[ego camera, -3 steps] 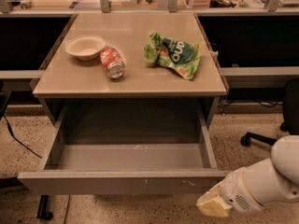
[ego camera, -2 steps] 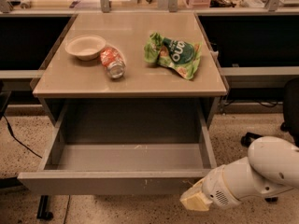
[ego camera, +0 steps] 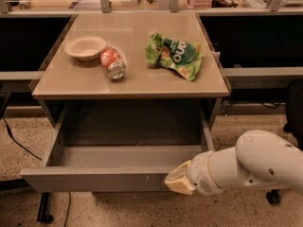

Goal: Close top drawer

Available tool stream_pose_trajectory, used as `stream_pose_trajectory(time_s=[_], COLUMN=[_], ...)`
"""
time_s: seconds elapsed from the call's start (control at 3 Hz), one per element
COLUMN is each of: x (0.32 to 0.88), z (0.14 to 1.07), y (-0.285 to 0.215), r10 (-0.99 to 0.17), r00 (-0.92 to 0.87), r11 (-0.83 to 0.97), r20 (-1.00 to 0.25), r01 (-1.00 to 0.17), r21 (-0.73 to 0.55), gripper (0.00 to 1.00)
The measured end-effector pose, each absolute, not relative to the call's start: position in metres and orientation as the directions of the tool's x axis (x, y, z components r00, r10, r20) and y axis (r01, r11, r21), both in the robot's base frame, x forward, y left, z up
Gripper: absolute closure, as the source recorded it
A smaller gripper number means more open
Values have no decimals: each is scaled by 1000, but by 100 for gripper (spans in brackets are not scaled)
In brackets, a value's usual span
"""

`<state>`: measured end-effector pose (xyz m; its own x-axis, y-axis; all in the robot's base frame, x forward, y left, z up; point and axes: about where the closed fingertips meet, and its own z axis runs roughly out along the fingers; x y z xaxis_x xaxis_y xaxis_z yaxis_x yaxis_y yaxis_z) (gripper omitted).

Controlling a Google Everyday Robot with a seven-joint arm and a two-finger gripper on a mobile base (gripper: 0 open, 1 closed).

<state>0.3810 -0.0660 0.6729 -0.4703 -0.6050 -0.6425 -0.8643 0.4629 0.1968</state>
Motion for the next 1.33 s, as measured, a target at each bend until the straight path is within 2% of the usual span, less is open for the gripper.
stream_pose_trajectory(time_s=[0.33,0.67,1.33], x=[421,441,430], z=[704,711,732], y=[-37,-40,-62], r10=[-610,-596,-644], r00=[-338,-322,-341], r11=[479,524,509], r20=[-717,-736,-685], r01=[-878,-850,-859], r21=[7,-53,-50], gripper=[100,100,100])
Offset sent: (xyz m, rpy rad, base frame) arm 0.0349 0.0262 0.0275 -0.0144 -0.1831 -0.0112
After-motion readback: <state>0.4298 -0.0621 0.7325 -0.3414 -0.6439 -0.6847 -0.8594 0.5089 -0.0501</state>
